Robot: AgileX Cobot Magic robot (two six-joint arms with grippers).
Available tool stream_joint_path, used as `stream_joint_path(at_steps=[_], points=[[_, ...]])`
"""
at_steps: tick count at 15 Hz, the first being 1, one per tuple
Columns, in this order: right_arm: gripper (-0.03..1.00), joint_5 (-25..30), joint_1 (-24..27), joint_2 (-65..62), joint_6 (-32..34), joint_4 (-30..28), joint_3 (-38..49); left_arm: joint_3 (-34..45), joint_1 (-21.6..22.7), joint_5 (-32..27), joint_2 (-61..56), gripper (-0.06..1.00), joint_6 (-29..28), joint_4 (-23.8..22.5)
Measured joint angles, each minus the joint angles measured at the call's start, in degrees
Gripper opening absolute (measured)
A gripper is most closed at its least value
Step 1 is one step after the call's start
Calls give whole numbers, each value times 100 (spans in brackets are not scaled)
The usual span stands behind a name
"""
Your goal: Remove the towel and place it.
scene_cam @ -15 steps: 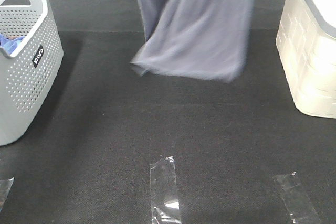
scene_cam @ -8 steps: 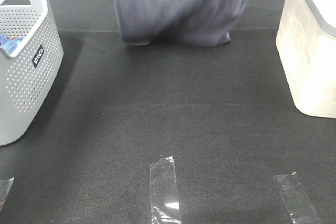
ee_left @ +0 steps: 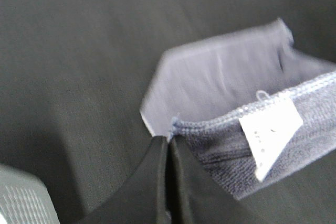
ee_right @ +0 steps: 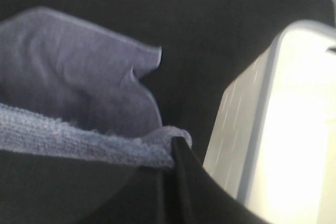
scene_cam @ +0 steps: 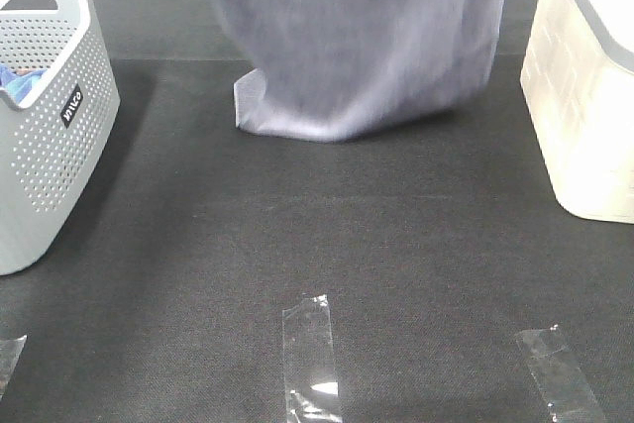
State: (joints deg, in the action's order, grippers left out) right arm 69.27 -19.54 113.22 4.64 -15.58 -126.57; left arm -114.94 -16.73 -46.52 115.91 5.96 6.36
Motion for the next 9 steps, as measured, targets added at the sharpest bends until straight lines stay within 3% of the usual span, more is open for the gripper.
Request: stream_joint_path(at_steps=[5, 9], points=[[0, 40, 17, -625, -6, 441, 2166, 728, -138, -1220, 0, 0, -17, 384], [0, 46, 17, -1232, -149, 917, 3782, 1885, -773, -1725, 0, 0, -229, 178]])
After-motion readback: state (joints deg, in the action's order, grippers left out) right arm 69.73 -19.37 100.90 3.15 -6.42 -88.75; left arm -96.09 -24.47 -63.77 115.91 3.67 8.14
